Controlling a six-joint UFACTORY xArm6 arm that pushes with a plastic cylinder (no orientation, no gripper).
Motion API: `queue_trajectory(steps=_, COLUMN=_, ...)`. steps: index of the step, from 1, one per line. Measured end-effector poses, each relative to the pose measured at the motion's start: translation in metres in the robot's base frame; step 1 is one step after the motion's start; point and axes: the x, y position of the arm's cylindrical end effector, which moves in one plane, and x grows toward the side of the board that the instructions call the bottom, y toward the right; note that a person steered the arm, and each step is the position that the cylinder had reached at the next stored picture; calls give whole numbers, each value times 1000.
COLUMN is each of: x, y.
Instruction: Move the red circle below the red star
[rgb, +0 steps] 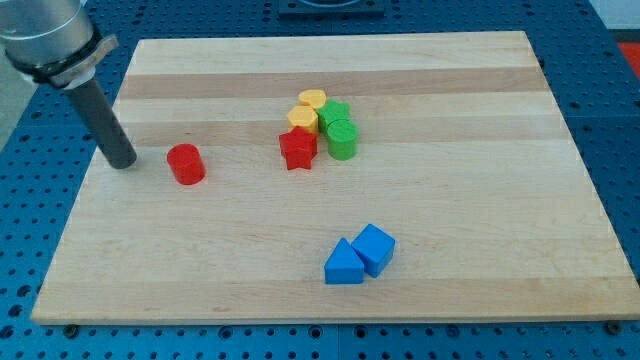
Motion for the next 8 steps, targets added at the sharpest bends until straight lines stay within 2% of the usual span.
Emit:
queue_trajectory(steps=5, x=56, y=174)
queue_trajectory(steps=8, x=60, y=188)
